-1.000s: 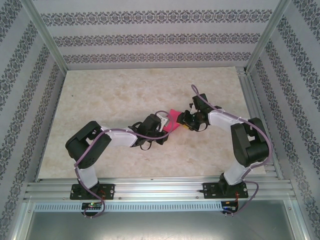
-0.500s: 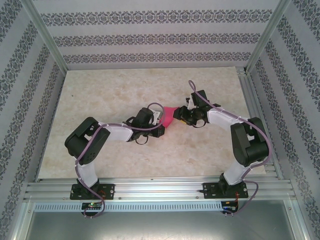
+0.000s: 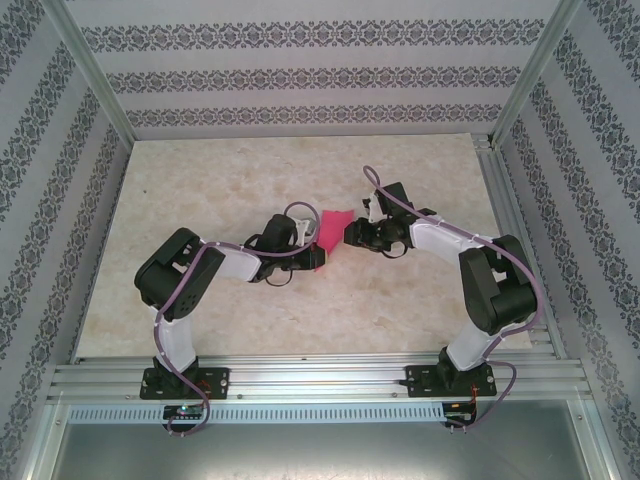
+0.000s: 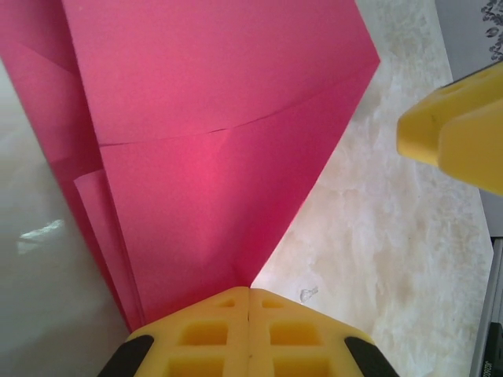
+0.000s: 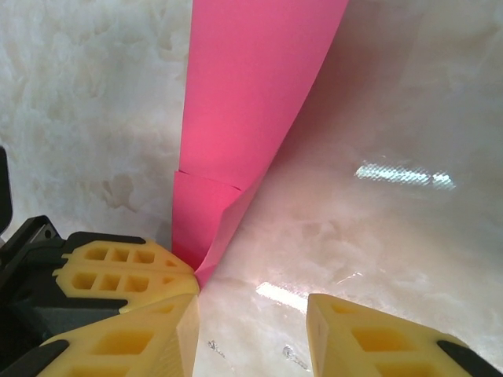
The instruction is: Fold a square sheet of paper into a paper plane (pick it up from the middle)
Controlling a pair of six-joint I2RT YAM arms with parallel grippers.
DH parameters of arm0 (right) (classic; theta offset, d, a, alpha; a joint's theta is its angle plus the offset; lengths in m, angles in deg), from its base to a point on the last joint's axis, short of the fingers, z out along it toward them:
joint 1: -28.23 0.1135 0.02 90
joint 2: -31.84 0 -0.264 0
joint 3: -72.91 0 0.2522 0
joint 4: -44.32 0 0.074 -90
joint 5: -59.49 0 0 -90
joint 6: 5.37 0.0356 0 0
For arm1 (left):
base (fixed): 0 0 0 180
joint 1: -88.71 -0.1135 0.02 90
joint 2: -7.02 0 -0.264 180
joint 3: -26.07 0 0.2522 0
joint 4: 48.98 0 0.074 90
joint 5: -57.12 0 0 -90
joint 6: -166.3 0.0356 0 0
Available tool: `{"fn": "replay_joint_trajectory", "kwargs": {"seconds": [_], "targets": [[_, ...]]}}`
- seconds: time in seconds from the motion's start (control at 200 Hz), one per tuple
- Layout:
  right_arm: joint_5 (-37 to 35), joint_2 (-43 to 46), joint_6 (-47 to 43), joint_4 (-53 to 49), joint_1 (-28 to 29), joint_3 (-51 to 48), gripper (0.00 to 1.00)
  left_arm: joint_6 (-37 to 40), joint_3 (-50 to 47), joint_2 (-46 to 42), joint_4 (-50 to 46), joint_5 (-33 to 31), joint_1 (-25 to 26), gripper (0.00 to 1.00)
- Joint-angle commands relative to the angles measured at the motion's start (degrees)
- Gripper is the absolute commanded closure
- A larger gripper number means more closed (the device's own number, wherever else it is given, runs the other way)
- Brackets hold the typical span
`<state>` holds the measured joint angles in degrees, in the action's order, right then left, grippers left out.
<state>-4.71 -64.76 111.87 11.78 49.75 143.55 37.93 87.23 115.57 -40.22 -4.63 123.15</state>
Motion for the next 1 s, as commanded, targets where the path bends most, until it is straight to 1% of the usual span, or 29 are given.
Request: {"fn": "replay_joint_trajectory", "kwargs": {"seconds": [0.0,0.125,0.23,0.27,0.395,0.515,0.779,0.829,0.884,0.944,0.994], "targets": [[-0.8,-1.2,-0.7,1.4,0.8,1.2,0.59,-1.4,-1.0,-1.2,4.0,0.7,-1.0,1.00],[-1.1,-2.8,-1.2,0.3,2.0,2.8,0.61,-2.0,-1.9,-1.9,4.5,0.3,-1.7,1.00],[-0.8,-4.3,-1.4,-0.2,2.7,4.6,0.70,-4.2,-3.7,-2.3,8.3,0.8,-2.7,1.00],[-0.1,-4.8,-0.8,0.6,2.9,4.8,0.71,-5.2,-4.2,-2.3,9.6,1.2,-3.2,1.00],[2.0,-5.2,1.8,4.4,3.0,4.6,0.64,-5.2,-3.5,-2.2,9.2,2.7,-3.6,1.00],[2.0,-7.3,4.5,4.3,3.2,6.8,0.54,-4.3,-3.1,-2.4,8.0,3.2,-3.6,1.00],[0.7,-13.4,10.8,6.2,3.4,12.9,0.54,-2.4,-2.3,-3.4,4.8,3.1,-3.6,1.00],[0.2,-14.7,11.8,5.4,3.1,14.5,0.60,-2.1,-2.3,-3.4,4.3,3.0,-3.5,1.00],[1.2,-15.9,12.0,5.3,2.9,15.9,0.65,-1.5,-2.1,-3.4,3.8,3.0,-3.6,1.00],[0.9,-16.7,11.9,3.6,2.9,17.7,0.73,-1.3,-1.8,-3.4,3.2,3.0,-3.5,1.00],[0.5,-17.1,11.7,2.2,2.9,18.8,0.76,-1.1,-1.5,-3.4,2.8,3.1,-3.6,1.00]]}}
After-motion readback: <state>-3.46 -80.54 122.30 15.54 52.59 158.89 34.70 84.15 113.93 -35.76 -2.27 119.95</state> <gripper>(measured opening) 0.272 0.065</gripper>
